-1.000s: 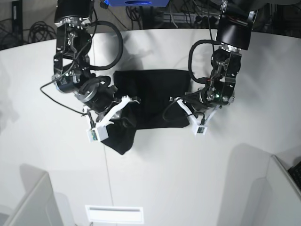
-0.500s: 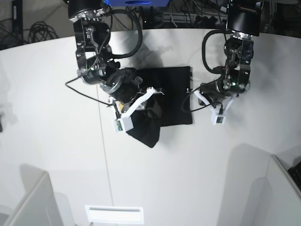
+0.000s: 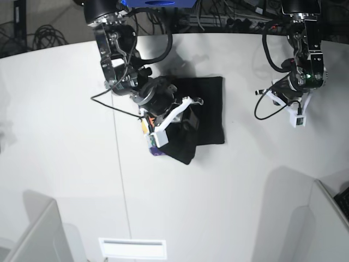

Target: Fold the T-shirt properly

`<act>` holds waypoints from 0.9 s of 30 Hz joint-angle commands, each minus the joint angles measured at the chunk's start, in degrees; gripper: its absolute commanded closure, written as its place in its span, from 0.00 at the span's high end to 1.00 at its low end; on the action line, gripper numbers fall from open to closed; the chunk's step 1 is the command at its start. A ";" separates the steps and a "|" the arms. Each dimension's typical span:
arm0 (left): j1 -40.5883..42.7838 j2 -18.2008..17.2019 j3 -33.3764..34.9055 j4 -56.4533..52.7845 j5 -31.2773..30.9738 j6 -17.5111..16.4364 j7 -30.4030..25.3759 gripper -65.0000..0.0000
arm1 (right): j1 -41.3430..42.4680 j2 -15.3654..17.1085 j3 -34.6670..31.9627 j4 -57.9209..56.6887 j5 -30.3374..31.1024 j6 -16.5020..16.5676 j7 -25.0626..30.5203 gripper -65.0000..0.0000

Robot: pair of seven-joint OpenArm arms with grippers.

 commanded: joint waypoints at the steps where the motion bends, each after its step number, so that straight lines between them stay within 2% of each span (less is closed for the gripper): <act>1: 0.22 -0.57 -1.27 0.82 -0.01 0.10 -0.18 0.00 | 1.03 -0.29 -0.27 0.05 0.53 0.57 1.10 0.00; 11: 1.18 -0.66 -3.20 0.47 0.08 0.01 -0.18 0.00 | 1.74 -0.29 -0.71 -1.36 0.53 0.57 0.92 0.00; 15: 1.18 -0.66 -3.20 0.47 0.08 0.01 -0.18 0.00 | 2.35 -0.29 -0.62 -3.65 0.62 0.57 -1.37 0.00; 16: 1.18 -0.66 -3.20 0.47 0.08 0.01 -0.18 0.00 | 2.44 -0.29 -0.62 -4.35 0.62 0.57 -1.54 0.06; 18: 1.18 -0.66 -3.20 0.91 0.08 0.01 -0.18 0.00 | 2.44 -0.29 -0.62 -4.88 0.71 0.57 -1.54 0.27; 20: 1.62 -0.66 -3.82 1.08 0.08 0.01 -0.10 0.00 | 2.35 -0.20 -0.62 -4.88 0.71 0.57 -1.54 0.43; 21: 2.24 -0.66 -5.05 1.08 -0.01 0.01 -0.10 0.00 | 2.26 -0.20 -0.62 -4.79 0.71 0.57 -1.54 0.48; 22: 2.50 -0.57 -6.28 1.08 -0.01 0.01 -0.10 0.00 | 2.26 -0.12 -0.71 -4.61 0.71 0.57 -1.54 0.51; 27: 3.38 -0.57 -10.06 1.00 -0.01 0.01 -0.10 0.00 | 2.62 -0.20 -2.03 -4.52 0.79 0.57 -2.33 0.51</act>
